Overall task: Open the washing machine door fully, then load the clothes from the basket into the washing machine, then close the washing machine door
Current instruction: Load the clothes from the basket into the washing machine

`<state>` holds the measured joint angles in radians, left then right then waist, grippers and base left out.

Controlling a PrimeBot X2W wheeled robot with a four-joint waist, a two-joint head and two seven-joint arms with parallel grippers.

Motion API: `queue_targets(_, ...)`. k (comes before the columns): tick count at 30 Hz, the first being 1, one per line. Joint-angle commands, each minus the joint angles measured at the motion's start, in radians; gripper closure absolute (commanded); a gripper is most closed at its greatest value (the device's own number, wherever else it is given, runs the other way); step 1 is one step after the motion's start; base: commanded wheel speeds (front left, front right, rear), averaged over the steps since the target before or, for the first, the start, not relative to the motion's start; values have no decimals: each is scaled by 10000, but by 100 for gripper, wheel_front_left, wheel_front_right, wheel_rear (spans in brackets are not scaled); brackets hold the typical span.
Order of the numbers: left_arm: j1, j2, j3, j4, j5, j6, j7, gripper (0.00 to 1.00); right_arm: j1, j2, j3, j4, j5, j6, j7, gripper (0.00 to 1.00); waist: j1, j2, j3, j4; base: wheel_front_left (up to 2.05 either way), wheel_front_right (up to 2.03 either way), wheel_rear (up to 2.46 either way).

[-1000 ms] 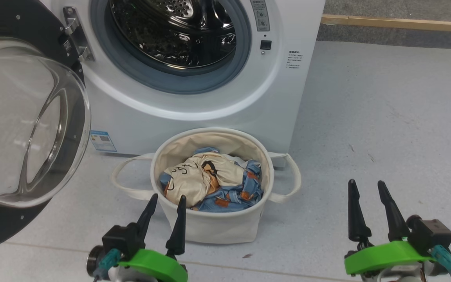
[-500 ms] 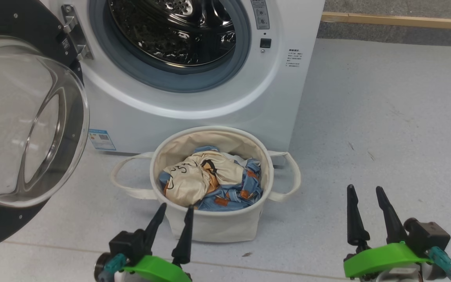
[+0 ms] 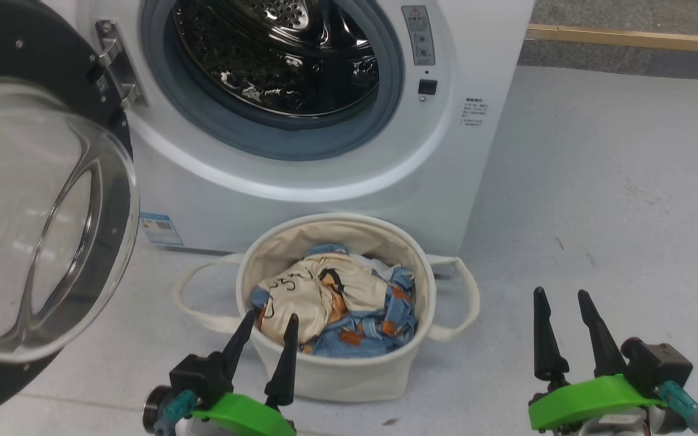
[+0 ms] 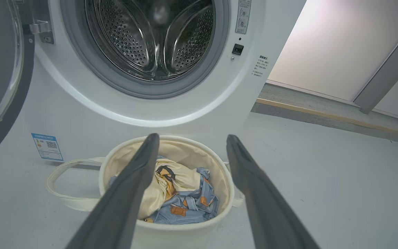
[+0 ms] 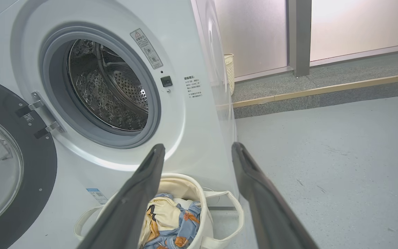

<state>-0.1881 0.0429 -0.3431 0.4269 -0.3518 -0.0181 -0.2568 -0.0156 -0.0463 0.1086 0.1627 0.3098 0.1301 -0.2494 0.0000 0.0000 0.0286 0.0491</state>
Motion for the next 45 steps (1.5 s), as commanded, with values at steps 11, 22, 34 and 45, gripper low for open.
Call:
queue_targets(11,-485,74,141,-304,338,-77,-49,0,-547,-39,379,-299,-26,6,-124,0,0,0,316,102,92,-92,0)
queue_targets(22,-767,74,122,50,577,-107,-49,0,-578,-39,422,-542,-123,6,-124,0,0,0,822,-81,1,-1,0)
queue_targets(34,-2193,74,-314,1989,1517,-262,-49,0,-750,-39,-236,-670,-239,6,-124,0,0,0,2239,-658,0,0,0)
queue_targets(45,-4818,270,-345,5076,2190,-233,-49,0,-1841,-39,48,-1349,-224,6,-124,0,0,0,4522,-1324,0,0,0)
